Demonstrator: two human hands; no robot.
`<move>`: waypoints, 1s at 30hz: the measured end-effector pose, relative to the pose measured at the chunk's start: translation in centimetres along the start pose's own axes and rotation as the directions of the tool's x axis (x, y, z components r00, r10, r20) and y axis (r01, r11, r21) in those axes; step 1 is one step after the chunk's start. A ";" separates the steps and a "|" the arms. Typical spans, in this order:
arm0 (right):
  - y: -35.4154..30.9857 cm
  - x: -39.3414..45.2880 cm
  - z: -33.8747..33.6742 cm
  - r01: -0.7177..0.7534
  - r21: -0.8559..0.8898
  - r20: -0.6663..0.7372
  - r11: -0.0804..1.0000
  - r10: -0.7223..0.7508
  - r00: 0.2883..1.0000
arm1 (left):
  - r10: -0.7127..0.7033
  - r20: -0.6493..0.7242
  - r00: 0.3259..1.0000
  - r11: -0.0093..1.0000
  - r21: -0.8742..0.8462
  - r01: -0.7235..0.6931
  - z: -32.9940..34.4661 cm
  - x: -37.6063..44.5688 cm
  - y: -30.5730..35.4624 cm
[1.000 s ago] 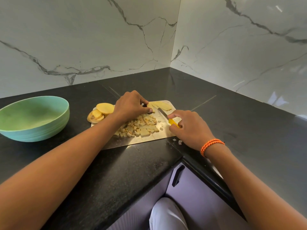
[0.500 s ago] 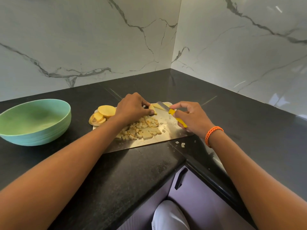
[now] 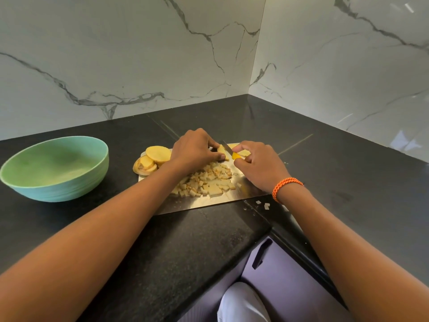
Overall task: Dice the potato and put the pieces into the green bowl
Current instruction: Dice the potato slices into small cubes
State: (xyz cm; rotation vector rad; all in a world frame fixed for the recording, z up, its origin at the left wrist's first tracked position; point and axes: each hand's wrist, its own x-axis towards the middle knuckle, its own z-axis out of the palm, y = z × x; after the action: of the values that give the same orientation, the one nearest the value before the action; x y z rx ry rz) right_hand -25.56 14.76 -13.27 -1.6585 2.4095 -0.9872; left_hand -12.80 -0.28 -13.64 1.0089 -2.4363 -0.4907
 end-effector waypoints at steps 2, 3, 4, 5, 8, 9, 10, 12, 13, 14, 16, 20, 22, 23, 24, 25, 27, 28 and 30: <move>0.0 0.0 0.0 0.005 -0.016 -0.013 1.000 -0.005 1.000 | -0.002 0.000 1.000 1.000 0.000 0.002 0.1 0.0 0.0; 0.0 0.0 0.0 0.010 -0.020 -0.020 1.000 -0.010 1.000 | -0.001 -0.002 1.000 1.000 0.002 0.001 0.1 0.0 0.0; 0.0 -0.1 0.1 0.017 -0.023 -0.025 1.000 -0.017 1.000 | -0.001 -0.004 1.000 1.000 0.003 0.001 0.1 0.0 0.0; -0.1 -0.1 0.1 0.023 -0.029 -0.028 0.999 -0.024 0.999 | -0.001 -0.005 1.000 1.000 0.003 0.001 0.1 0.0 0.0; -0.2 -0.2 0.3 0.047 -0.066 -0.017 0.997 -0.048 0.999 | -0.001 -0.007 1.000 1.000 0.006 0.001 0.1 -0.1 0.0; -0.2 -0.1 0.3 0.054 -0.076 -0.009 0.996 -0.055 0.998 | 0.001 -0.008 1.000 1.000 0.006 -0.001 0.1 0.0 0.0; -0.3 -0.1 0.3 0.059 -0.078 0.002 0.995 -0.059 0.998 | 0.002 -0.010 1.000 1.000 0.007 -0.002 0.1 0.0 0.0; -0.5 0.0 0.2 0.066 -0.068 0.027 0.995 -0.064 0.998 | 0.003 -0.016 1.000 1.000 0.009 -0.003 0.1 -0.1 0.0; -0.6 -0.1 0.1 0.069 -0.065 0.041 0.995 -0.067 0.997 | 0.003 -0.016 1.000 1.000 0.009 -0.003 0.1 -0.1 0.0; -0.6 -0.2 0.0 0.072 -0.060 0.053 0.996 -0.068 0.996 | 0.003 -0.014 1.000 1.000 0.009 -0.003 0.1 -0.1 0.0; -0.5 -0.8 -0.4 0.067 -0.039 0.068 0.997 -0.064 0.996 | 0.000 -0.010 1.000 1.000 0.006 0.000 0.1 -0.1 0.0; 0.0 -2.8 -1.4 0.061 -0.003 0.086 0.998 -0.061 0.994 | -0.004 -0.010 1.000 1.000 -0.003 0.004 0.1 -0.2 0.0; 0.2 -3.8 -1.9 0.063 -0.010 0.089 0.998 -0.062 0.994 | -0.007 -0.004 1.000 1.000 -0.009 0.007 0.1 -0.2 0.1; 0.3 -4.2 -2.2 0.063 -0.019 0.090 0.998 -0.061 0.994 | -0.008 -0.002 1.000 1.000 -0.010 0.008 0.0 -0.3 0.1; 0.4 -4.6 -2.5 0.063 -0.033 0.093 0.997 -0.060 0.994 | -0.009 -0.001 1.000 1.000 -0.012 0.009 0.0 -0.3 0.2; 0.5 -5.0 -2.8 0.063 -0.047 0.097 0.997 -0.059 0.994 | -0.010 0.001 1.000 1.000 -0.013 0.010 0.0 -0.3 0.2; 0.7 -5.5 -3.4 0.051 -0.080 0.095 0.995 -0.044 0.994 | -0.009 0.005 1.000 1.000 -0.015 0.009 0.1 -0.2 0.2; 0.8 -5.6 -3.5 0.039 -0.097 0.089 0.994 -0.031 0.996 | -0.009 0.006 1.000 1.000 -0.016 0.009 0.1 -0.2 0.2; 1.0 -5.6 -3.7 0.026 -0.112 0.073 0.993 -0.018 0.997 | -0.011 0.005 1.000 1.000 -0.023 0.011 0.1 -0.2 0.2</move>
State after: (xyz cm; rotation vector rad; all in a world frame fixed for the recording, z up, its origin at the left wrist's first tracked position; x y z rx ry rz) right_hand -25.43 21.54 -12.57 -1.7278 2.4470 -0.7936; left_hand -12.82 0.00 -13.75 1.0136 -2.4254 -0.5245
